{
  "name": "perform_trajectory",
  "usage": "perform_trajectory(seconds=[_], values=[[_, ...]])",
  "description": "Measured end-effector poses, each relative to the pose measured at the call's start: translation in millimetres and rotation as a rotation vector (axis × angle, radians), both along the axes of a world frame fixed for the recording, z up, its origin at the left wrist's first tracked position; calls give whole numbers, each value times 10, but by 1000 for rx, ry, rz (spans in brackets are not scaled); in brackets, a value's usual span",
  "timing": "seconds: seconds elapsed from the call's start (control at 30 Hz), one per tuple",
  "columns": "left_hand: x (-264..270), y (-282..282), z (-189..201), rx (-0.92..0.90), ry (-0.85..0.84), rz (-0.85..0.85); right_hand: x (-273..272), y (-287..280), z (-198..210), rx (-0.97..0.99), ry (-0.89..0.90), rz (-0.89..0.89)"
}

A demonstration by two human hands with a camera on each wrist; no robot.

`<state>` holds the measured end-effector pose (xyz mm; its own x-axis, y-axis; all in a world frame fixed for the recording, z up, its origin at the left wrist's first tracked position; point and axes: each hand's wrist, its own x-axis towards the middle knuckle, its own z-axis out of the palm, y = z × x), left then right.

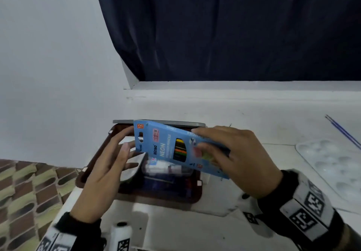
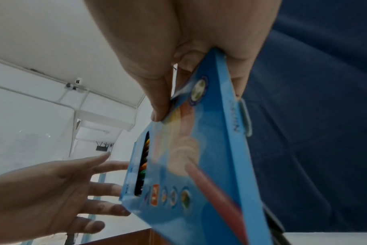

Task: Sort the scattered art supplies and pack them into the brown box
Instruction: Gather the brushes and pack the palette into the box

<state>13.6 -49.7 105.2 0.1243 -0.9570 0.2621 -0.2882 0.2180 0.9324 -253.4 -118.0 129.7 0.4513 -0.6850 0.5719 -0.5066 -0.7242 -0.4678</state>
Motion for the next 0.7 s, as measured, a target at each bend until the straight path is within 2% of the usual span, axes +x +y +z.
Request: perform_trajectory(seconds=[0.17, 0.3, 0.4, 0.57, 0.7], values=[[614, 66, -25, 56, 67, -17, 553, 50, 89, 21, 134, 80], [897, 81, -63, 112, 15, -40, 884, 65, 58, 64, 222, 157], [1043, 47, -132, 147, -124, -91, 1041, 86, -21, 92, 266, 166], [1191, -28, -200, 70, -357, -194, 1089, 46, -159, 147, 358, 220], [1199, -76, -215, 38, -612, -233, 1124, 64, -232, 210, 574, 274]])
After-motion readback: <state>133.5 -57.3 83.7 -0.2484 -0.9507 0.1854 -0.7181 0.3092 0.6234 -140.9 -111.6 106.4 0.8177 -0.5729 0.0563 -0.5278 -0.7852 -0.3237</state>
